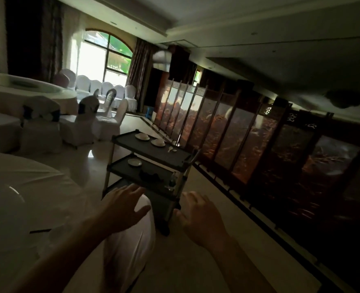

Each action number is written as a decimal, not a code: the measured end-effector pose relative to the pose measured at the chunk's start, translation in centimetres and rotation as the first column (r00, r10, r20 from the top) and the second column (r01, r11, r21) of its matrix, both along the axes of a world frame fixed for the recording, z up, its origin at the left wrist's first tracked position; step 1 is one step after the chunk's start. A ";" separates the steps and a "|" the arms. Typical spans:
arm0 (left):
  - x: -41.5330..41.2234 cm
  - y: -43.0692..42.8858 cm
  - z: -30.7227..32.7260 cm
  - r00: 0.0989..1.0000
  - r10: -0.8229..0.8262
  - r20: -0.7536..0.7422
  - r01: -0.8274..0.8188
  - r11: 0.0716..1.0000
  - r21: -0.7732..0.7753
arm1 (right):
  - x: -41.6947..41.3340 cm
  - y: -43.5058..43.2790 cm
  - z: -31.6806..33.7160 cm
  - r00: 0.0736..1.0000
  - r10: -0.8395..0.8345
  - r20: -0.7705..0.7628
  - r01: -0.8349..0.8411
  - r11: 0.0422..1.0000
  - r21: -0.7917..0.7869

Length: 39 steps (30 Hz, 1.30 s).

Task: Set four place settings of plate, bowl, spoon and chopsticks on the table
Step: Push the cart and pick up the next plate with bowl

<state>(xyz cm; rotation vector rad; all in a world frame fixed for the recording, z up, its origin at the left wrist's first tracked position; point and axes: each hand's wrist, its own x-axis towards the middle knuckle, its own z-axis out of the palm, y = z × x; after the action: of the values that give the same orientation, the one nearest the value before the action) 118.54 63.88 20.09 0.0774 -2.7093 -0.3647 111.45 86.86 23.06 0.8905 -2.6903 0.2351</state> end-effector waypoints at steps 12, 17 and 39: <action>-24.0 -0.4 2.3 0.996 0.045 -0.077 -0.053 0.993 -0.104 | -26.0 -2.4 0.0 0.995 0.096 -0.038 -0.100 0.990 -0.101; -36.4 -0.6 3.3 0.986 0.117 -0.118 -0.134 0.979 -0.153 | -40.0 -3.6 0.4 0.981 0.175 -0.087 -0.182 0.979 -0.089; -71.1 -19.2 -3.8 0.951 0.309 -0.005 -0.308 0.944 -0.122 | -80.0 -26.1 -5.1 0.917 0.397 0.043 -0.391 0.914 -0.107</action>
<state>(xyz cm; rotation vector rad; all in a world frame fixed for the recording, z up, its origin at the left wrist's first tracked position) 47.43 44.66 16.25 0.4654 -2.6671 -0.1056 31.49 60.80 17.92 1.4120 -2.5021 0.4826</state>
